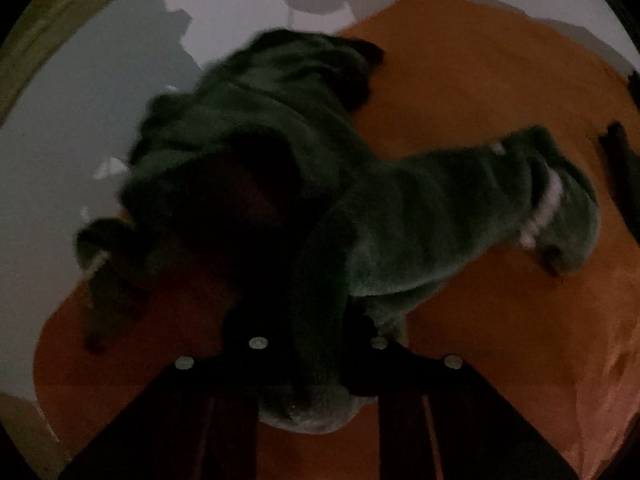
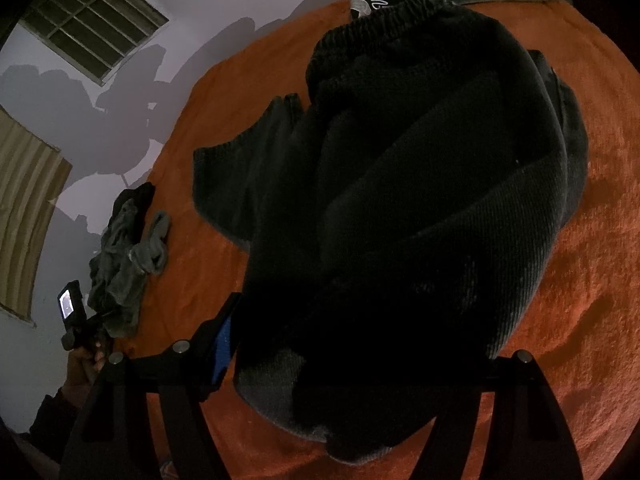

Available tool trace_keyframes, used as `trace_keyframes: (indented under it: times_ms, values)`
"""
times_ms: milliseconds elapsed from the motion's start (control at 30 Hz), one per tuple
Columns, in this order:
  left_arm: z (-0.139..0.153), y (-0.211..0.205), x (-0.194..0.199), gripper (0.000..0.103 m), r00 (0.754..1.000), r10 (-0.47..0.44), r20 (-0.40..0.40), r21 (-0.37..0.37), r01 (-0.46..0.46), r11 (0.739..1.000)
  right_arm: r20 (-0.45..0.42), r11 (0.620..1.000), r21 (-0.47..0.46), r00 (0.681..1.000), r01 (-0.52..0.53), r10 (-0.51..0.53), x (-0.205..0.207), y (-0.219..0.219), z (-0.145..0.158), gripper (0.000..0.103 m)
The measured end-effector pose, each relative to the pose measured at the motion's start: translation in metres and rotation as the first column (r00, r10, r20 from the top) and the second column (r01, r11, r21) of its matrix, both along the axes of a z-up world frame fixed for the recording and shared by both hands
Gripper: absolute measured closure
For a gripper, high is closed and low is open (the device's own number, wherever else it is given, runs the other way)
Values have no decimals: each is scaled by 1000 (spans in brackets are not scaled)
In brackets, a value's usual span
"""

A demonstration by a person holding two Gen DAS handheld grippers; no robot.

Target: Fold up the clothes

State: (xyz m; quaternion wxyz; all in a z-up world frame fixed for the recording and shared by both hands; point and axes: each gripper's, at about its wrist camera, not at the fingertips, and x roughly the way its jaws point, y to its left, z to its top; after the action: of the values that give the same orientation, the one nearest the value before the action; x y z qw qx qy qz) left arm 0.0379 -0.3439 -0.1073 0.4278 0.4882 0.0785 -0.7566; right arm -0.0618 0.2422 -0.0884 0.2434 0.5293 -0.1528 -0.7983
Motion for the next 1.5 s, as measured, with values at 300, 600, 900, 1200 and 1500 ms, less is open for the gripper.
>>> trace_keyframes:
  times_ms: [300, 600, 900, 1200, 1500]
  values:
    - [84, -145, 114, 89, 901, 425, -85, -344, -427, 836, 0, 1000, -6, 1000, 8, -8, -1, -2, -1, 30]
    - [33, -186, 139, 74, 863, 497, 93, -284, -456, 844, 9, 1000, -11, 1000, 11, -11, -4, 0, -1, 30]
    - [86, -94, 77, 35, 969, 248, -13, -432, -229, 872, 4, 1000, 2, 1000, 27, -27, -4, 2, 6, 30]
    - [165, 77, -42, 27, 911, -368, -188, -263, 315, 912, -32, 985, 70, 987, 160, -158, 6, 39, 43, 30]
    - [167, 278, -146, 26, 527, -843, -110, -79, 841, 536, -79, 962, 54, 962, 268, -263, 22, 105, 66, 30]
